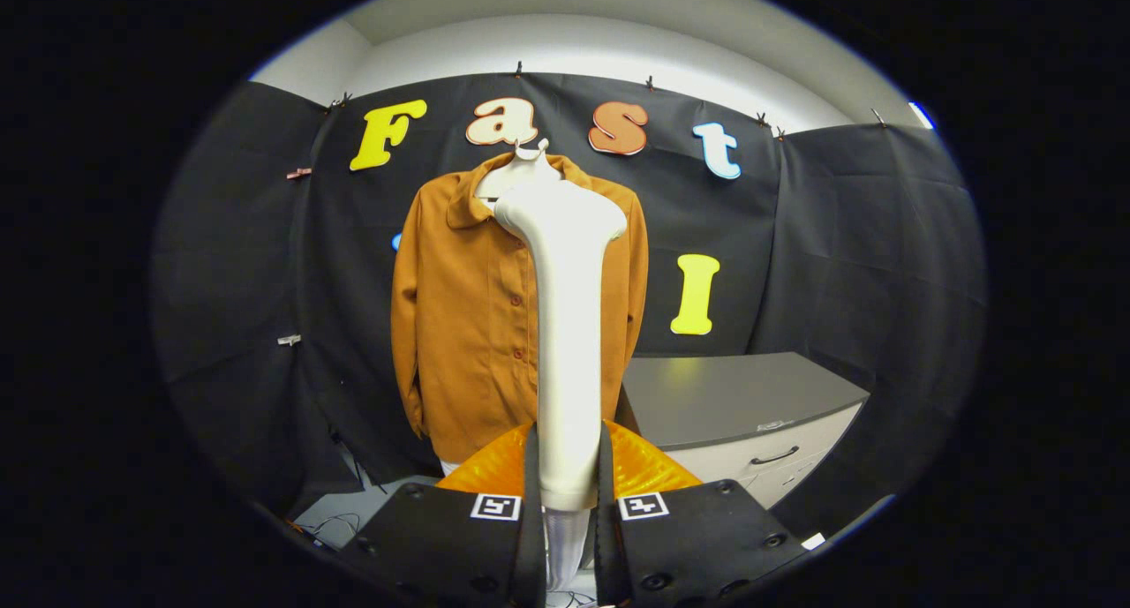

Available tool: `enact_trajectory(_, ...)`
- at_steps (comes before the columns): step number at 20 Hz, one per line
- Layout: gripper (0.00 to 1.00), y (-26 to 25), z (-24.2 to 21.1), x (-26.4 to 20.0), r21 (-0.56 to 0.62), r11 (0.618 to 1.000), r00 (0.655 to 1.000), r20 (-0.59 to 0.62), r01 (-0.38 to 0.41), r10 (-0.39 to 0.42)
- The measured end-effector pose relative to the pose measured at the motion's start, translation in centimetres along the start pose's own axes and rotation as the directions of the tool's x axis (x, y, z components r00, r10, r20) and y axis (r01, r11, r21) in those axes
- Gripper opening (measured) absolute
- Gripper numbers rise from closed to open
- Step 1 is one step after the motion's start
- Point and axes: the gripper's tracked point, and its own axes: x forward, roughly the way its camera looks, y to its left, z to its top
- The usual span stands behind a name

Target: Iron the clothes twice with a garment steamer, once on the left side and once on the right side.

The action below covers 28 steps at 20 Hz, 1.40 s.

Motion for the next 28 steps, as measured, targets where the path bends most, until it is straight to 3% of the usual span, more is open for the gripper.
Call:
enact_trajectory(12,0.25,-3.7,6.2,-2.4,0.032,0.999,0.991,0.126,0.042,-0.046)
enact_trajectory(28,0.25,-4.2,7.0,-2.1,0.050,0.998,0.988,0.141,0.047,-0.054)
